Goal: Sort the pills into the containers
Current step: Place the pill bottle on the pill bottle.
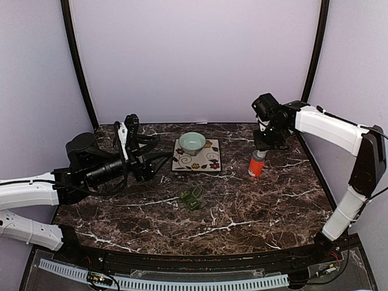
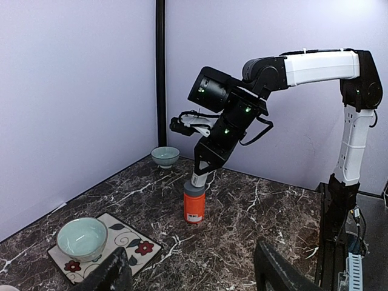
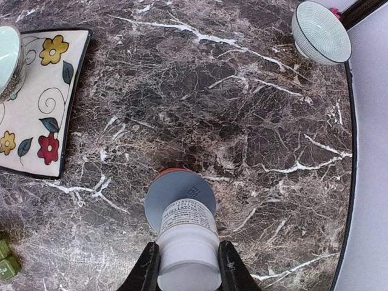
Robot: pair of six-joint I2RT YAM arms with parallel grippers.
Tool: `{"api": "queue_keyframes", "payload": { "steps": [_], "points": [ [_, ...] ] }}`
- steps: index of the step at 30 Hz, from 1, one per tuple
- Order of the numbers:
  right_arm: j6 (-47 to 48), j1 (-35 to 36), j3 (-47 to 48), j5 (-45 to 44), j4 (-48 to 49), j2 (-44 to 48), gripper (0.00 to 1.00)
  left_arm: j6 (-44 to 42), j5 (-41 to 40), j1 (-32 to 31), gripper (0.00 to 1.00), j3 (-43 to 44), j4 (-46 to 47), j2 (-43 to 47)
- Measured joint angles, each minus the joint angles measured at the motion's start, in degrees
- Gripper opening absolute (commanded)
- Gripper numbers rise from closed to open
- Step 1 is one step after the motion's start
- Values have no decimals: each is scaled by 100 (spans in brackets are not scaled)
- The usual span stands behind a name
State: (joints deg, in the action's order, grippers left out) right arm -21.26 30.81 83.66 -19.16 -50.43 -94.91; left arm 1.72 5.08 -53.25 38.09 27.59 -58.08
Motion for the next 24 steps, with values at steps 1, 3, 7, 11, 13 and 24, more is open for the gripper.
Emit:
{"api": "queue_keyframes", "payload": {
  "steps": [1, 3, 7, 11, 13, 24],
  "points": [
    [2, -7, 2, 17, 0, -17, 5, 0, 0, 0, 71, 0, 0, 0],
    [13, -24, 2, 48, 0, -46, 5, 0, 0, 0, 71, 0, -2, 0],
    [44, -57, 37, 120, 4, -79, 5, 0, 0, 0, 71, 0, 0, 0],
    [76, -70, 74, 164, 4, -109, 5, 0, 0, 0, 71, 0, 0, 0],
    [85, -76, 92, 170, 11, -129, 5, 0, 0, 0, 71, 0, -2, 0],
    [109, -87, 153, 273, 2, -166, 7, 0, 0, 0, 71, 0, 0, -9]
  ]
}}
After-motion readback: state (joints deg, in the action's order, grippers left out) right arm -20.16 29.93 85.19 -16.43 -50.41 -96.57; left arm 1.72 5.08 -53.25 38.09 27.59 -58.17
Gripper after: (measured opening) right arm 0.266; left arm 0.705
